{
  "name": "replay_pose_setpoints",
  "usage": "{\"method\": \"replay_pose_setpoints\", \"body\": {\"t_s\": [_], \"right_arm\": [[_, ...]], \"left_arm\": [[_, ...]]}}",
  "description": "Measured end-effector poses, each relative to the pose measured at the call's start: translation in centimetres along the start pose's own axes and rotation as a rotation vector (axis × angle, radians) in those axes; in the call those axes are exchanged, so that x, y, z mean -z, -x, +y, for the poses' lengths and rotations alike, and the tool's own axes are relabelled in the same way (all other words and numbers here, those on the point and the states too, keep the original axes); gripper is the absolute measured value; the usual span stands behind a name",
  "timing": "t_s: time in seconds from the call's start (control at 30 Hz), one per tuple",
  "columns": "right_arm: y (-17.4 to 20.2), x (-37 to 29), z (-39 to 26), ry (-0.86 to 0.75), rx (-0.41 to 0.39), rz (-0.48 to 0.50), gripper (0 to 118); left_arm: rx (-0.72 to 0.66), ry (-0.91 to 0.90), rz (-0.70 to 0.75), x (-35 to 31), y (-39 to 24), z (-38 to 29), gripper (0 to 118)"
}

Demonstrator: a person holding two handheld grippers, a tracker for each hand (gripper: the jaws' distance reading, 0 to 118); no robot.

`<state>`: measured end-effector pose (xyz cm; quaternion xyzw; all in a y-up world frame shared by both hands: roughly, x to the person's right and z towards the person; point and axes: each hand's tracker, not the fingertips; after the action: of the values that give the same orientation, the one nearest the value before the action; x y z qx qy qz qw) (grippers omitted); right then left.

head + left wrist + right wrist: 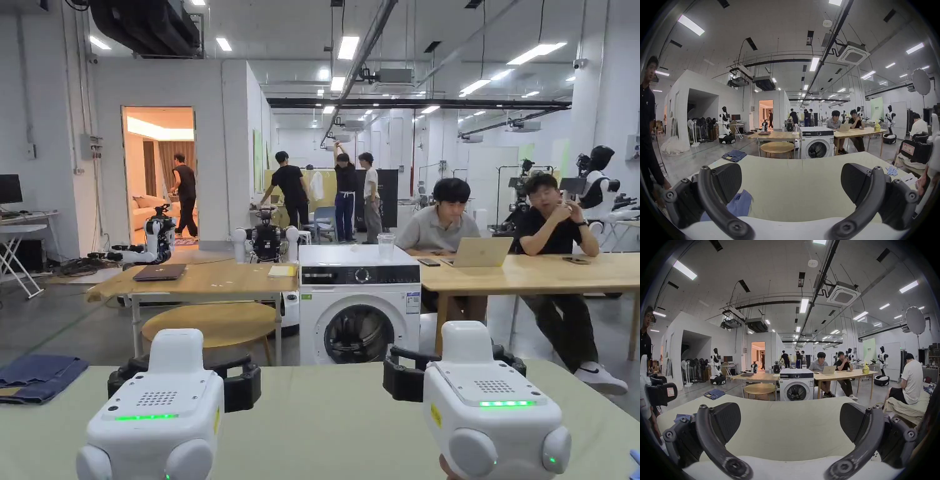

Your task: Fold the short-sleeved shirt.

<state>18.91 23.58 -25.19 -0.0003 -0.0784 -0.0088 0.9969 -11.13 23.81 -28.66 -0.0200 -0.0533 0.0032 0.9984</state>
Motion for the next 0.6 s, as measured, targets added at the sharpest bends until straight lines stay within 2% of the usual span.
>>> {"method": "replay_pose_setpoints", "body": {"t_s": [0.1,0.23,0.4,0.6], "right_arm": [[0.1,0.0,0.1,-0.021,-0.006,-0.011,118],[0.4,0.2,0.5,-0.011,-0.011,-0.04,118],[-0.1,0.4,0.5,-0.003,0.021,-0.03,118],[-0.2,0.3,0.7,0.002,0.016,-0.026,118]], "left_arm": [[-0.033,0.015,-0.007,0.6,0.3,-0.4,117],[-0.008,0.01,-0.012,0.7,0.0,-1.0,116],[-0.01,-0.004,-0.016,0.5,0.3,-1.2,116],[-0.03,0.007,-0.03,0.7,0.8,-0.5,116]]}}
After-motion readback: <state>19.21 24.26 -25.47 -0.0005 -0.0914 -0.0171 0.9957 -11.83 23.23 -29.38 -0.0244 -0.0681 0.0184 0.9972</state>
